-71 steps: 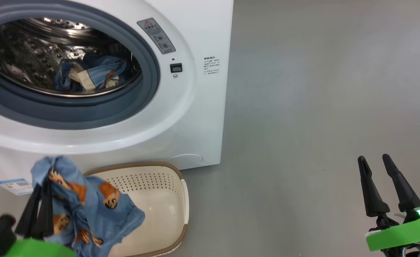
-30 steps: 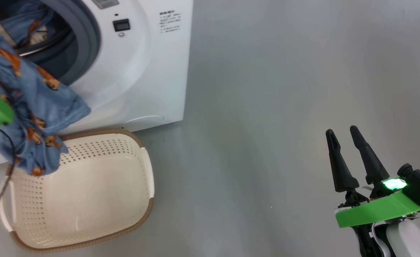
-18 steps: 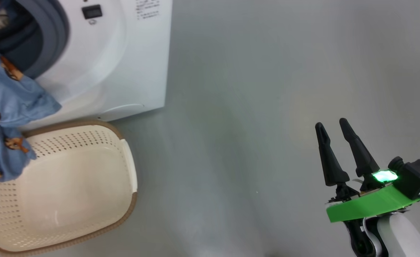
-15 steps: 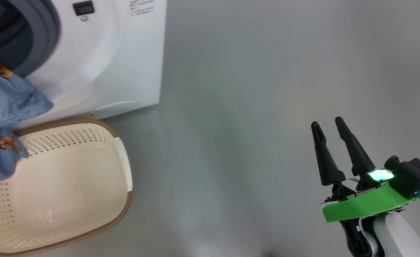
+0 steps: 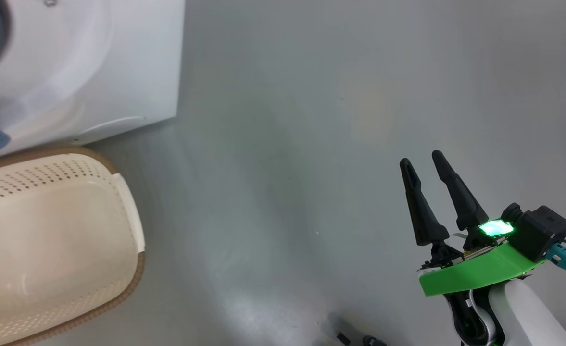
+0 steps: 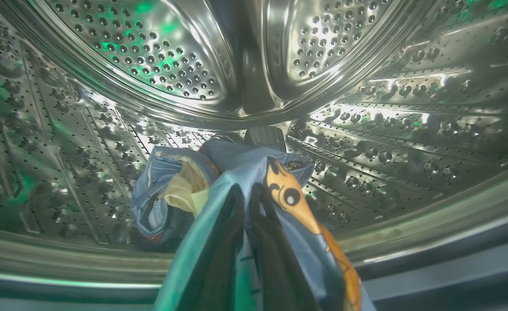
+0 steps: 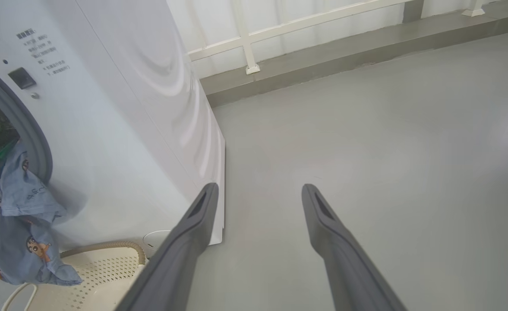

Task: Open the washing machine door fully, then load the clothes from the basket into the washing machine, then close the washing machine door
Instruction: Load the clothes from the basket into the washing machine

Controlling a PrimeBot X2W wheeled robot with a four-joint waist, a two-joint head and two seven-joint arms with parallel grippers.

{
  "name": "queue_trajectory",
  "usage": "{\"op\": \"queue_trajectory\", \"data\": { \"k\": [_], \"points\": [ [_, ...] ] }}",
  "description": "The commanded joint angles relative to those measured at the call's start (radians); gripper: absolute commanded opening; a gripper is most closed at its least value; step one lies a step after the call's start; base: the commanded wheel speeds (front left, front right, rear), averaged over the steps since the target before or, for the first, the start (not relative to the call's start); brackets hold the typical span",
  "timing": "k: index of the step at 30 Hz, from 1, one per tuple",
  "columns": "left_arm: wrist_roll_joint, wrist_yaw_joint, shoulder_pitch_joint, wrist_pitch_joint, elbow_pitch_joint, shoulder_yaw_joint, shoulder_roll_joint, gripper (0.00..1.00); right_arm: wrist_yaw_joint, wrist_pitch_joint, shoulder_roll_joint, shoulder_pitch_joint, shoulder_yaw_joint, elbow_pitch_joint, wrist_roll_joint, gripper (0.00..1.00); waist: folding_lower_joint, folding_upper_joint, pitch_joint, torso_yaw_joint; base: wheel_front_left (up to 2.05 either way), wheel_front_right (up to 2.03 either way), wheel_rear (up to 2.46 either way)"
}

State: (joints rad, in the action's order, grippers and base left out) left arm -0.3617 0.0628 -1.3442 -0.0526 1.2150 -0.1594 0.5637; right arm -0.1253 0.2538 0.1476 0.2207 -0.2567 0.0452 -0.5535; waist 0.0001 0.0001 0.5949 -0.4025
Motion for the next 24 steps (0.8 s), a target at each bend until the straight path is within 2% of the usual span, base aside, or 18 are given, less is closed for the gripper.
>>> {"op": "queue_trajectory", "data": {
  "k": [1,7,13,19,24],
  "points": [
    [0.015,0.005,-0.025,-0.001,-0.015,0.004,0.055,0.00,-0.005,0.008,0.010,0.005,-0.019,-0.020,0.007,1.00,-0.0001,-0.0001,0.019,-0.017,0.00,0.00,0.00],
    [0.032,0.020,-0.082,-0.049,-0.012,-0.022,0.075,0.00,-0.005,0.008,0.009,0.007,-0.033,-0.029,0.009,1.00,-0.0001,-0.0001,0.040,-0.029,0.00,0.00,0.00],
    [0.035,0.035,-0.148,-0.169,-0.044,-0.031,0.086,0.00,-0.005,0.008,0.007,0.009,-0.035,-0.038,0.013,1.00,-0.0001,-0.0001,0.057,-0.030,0.00,0.00,0.00],
    [0.048,0.042,-0.181,-0.208,-0.132,-0.027,0.104,0.00,-0.005,0.008,-0.001,0.017,-0.041,-0.043,0.017,1.00,-0.0001,-0.0001,0.076,-0.029,0.00,0.00,0.00],
    [0.064,0.015,-0.145,-0.209,-0.287,0.022,0.122,0.00,-0.005,0.008,-0.007,0.031,-0.043,-0.047,0.017,1.00,-0.0001,-0.0001,0.091,-0.029,0.00,0.00,0.00]
  ]
}}
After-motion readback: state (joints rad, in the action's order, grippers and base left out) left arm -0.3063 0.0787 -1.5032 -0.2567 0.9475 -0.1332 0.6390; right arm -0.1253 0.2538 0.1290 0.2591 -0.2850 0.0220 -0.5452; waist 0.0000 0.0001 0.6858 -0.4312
